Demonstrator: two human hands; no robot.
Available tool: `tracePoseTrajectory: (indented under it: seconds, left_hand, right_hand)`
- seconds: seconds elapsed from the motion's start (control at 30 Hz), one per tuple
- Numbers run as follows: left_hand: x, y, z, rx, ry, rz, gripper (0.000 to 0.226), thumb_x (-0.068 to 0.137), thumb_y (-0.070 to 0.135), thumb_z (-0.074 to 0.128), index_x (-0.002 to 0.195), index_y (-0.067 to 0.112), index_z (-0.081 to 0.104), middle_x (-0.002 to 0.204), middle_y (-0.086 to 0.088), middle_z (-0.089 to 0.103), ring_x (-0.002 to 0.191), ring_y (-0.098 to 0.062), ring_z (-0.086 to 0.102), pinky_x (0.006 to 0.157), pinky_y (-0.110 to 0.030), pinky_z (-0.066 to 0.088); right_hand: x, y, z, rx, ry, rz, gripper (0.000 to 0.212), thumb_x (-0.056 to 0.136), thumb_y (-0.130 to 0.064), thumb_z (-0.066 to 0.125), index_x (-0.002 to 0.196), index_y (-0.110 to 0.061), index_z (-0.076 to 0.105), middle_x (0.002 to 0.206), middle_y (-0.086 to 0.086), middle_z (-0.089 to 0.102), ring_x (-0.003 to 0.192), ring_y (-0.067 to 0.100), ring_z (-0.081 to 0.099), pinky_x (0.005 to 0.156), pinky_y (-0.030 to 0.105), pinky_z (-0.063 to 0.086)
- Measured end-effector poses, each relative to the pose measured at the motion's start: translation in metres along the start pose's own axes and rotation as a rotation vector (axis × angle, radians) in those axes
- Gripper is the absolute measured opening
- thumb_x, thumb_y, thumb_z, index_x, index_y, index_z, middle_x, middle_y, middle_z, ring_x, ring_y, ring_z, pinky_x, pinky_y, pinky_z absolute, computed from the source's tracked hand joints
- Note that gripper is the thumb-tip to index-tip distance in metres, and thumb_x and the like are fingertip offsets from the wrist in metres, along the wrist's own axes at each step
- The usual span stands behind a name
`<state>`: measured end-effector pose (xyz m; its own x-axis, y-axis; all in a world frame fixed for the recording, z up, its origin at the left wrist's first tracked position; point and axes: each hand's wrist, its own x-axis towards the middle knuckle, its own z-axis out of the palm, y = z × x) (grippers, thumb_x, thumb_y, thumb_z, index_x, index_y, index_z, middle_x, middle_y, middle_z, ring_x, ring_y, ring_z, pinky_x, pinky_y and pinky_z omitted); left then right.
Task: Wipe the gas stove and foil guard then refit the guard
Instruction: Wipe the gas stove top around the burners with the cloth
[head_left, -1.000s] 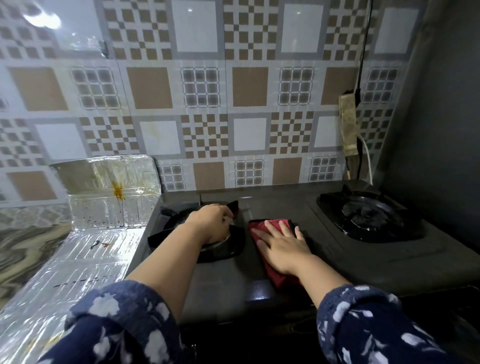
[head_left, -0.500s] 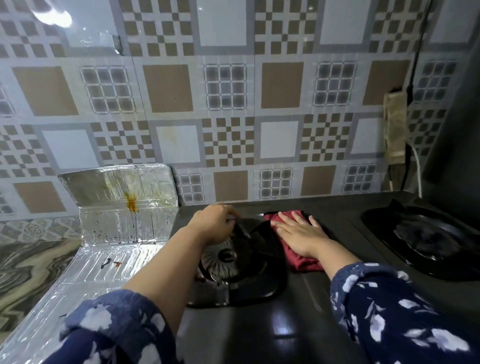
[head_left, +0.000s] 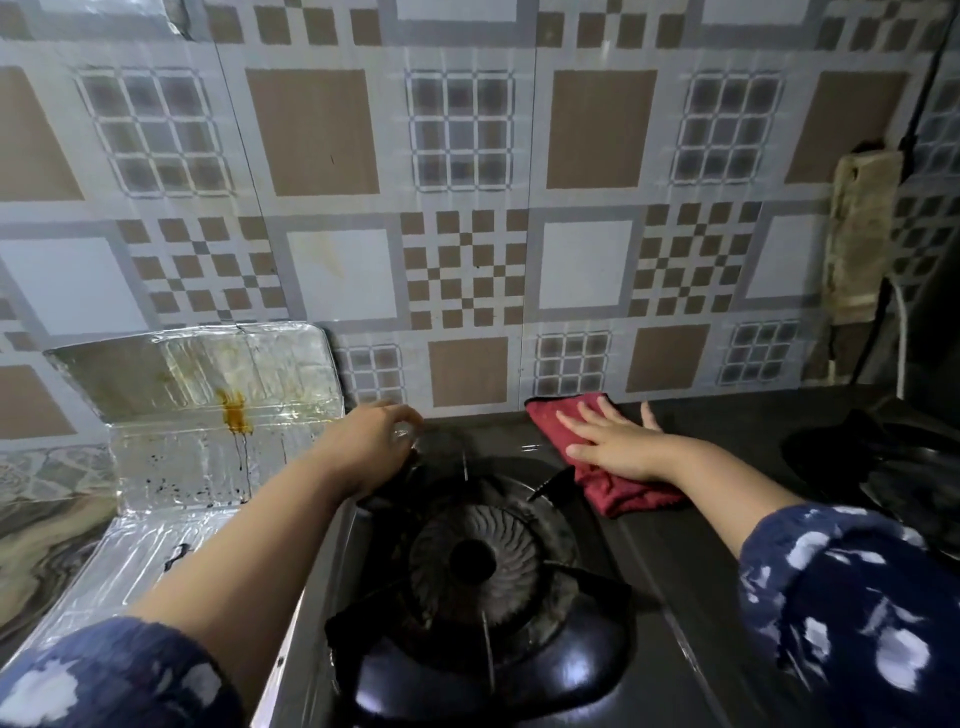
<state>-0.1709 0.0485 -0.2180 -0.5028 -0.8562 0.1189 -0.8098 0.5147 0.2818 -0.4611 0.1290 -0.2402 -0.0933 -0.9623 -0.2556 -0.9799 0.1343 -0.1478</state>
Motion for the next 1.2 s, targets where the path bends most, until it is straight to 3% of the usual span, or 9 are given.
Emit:
tracePoseTrajectory:
  seconds: [0.2,0.4,0.63,0.73,0.9,1.07,1.2]
  left_hand:
    - [-0.013,-0.019,-0.002,-0.104,0.094,-0.054,0.033,0.092,0.021,0.05,0.125,0.02,0.057,0.139,-0.004,0.047,0.127,-0.023,0.045,0.107,-0.033,0.034]
    - [-0.015,-0.039,0.001,-0.104,-0.053,-0.164,0.051,0.09,0.027,0.059,0.137,0.015,0.044,0.137,-0.011,0.049,0.123,-0.026,0.048,0.101,-0.032,0.036]
    - [-0.014,-0.04,-0.002,-0.088,-0.091,-0.166,0.056,0.088,0.035,0.061,0.138,0.016,0.044,0.141,-0.007,0.046,0.125,-0.024,0.046,0.103,-0.031,0.036]
    - [-0.014,-0.044,-0.006,-0.045,-0.121,-0.15,0.061,0.088,0.041,0.06,0.14,0.016,0.042,0.146,-0.005,0.042,0.131,-0.023,0.042,0.108,-0.034,0.032]
    - [-0.011,-0.053,-0.007,-0.032,-0.117,-0.118,0.064,0.085,0.044,0.063,0.14,0.018,0.044,0.148,0.0,0.042,0.135,-0.02,0.039,0.111,-0.034,0.028]
    - [-0.013,-0.056,-0.002,-0.051,-0.08,-0.116,0.064,0.084,0.043,0.064,0.14,0.018,0.044,0.148,0.001,0.042,0.134,-0.02,0.041,0.11,-0.033,0.03]
    - [-0.013,-0.056,-0.002,-0.073,-0.111,-0.134,0.065,0.084,0.043,0.064,0.141,0.021,0.043,0.145,0.001,0.046,0.131,-0.021,0.044,0.108,-0.034,0.033]
  right_hand:
    - [0.012,-0.006,-0.002,0.024,-0.058,-0.065,0.057,0.092,-0.066,0.026,0.141,-0.057,-0.002,0.159,-0.011,-0.015,0.144,0.014,-0.024,0.11,0.056,-0.021]
    - [0.049,-0.038,-0.009,-0.054,-0.085,-0.15,0.049,0.093,-0.066,0.016,0.138,-0.064,-0.001,0.16,-0.012,-0.007,0.147,0.017,-0.014,0.111,0.059,-0.016]
    - [0.069,-0.086,-0.011,0.029,-0.175,-0.298,0.047,0.098,-0.056,0.011,0.143,-0.056,0.001,0.16,-0.015,-0.006,0.147,0.013,-0.01,0.113,0.055,-0.016]
    - [0.067,-0.071,-0.02,0.029,-0.263,-0.315,0.059,0.099,-0.051,0.026,0.147,-0.043,-0.008,0.158,-0.012,-0.014,0.146,0.012,-0.016,0.114,0.053,-0.015]
    - [0.076,-0.075,-0.03,-0.082,-0.35,-0.254,0.076,0.089,-0.065,0.035,0.146,-0.046,-0.012,0.159,-0.01,-0.014,0.146,0.017,-0.017,0.116,0.049,-0.01]
    - [0.092,-0.136,-0.022,-0.161,-0.305,-0.355,0.071,0.093,-0.062,0.029,0.148,-0.039,-0.009,0.161,-0.002,-0.004,0.148,0.023,-0.006,0.117,0.041,-0.002]
    - [0.094,-0.155,-0.025,-0.096,-0.351,-0.407,0.061,0.099,-0.05,0.023,0.15,-0.034,-0.006,0.161,-0.004,-0.007,0.148,0.02,-0.006,0.116,0.038,-0.004]
